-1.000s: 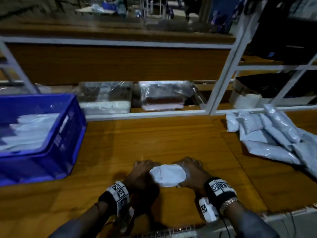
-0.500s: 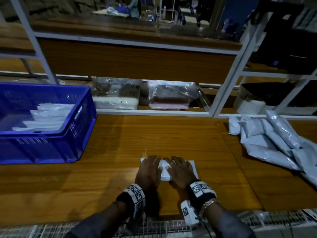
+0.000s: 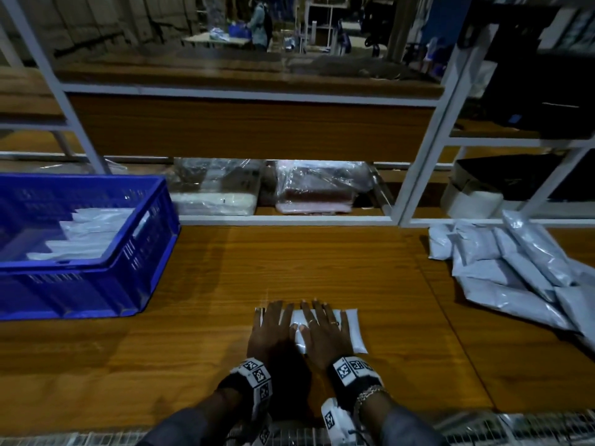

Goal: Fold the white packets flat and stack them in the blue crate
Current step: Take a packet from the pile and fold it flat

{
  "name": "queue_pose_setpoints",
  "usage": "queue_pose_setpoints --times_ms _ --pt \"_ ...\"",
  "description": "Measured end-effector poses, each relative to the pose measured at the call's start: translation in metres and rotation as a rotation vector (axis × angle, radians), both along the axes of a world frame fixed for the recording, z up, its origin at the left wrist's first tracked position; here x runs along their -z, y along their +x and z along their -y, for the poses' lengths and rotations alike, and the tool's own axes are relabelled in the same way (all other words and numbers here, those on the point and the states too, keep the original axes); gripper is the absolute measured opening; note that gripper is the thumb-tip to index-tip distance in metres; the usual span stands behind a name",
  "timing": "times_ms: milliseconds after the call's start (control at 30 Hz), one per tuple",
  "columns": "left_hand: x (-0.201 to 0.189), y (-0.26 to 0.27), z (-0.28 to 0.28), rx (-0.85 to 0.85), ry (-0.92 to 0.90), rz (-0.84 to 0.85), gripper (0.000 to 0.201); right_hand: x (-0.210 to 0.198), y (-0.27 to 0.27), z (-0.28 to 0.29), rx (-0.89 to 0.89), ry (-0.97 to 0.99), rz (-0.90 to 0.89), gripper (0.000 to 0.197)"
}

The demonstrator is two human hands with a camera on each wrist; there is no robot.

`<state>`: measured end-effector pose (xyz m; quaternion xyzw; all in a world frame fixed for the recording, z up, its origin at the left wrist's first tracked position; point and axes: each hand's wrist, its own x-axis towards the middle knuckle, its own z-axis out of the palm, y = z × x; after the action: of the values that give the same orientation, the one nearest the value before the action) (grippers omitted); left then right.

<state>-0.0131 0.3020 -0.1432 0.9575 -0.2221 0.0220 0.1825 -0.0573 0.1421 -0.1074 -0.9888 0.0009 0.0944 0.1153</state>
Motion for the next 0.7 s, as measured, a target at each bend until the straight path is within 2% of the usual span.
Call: queue_pose_setpoints --times_ms 100,200,367,533,700 --pt "-0.006 -0.001 0.001 -0.048 -0.016 0.046 0.055 0.0 0.001 0.003 0.019 0.075 0.039 0.093" --pt "-0.007 -0.003 -0.001 -0.131 -0.039 0.12 0.066 -0.002 0.001 0.013 0.127 0.135 0.04 0.097" --pt "-0.001 -0.011 -0.004 -0.143 -0.074 0.116 0.071 0.001 -0.008 0.034 0.224 0.133 -0.017 0.074" --pt "0.006 -0.012 -0.002 -0.133 -0.095 0.147 0.064 0.004 -0.005 0.034 0.206 0.142 -0.018 0.071" --pt "-0.003 -0.009 -0.003 -0.144 -0.025 0.177 0.066 -0.002 -0.006 0.03 0.208 0.122 -0.055 0.07"
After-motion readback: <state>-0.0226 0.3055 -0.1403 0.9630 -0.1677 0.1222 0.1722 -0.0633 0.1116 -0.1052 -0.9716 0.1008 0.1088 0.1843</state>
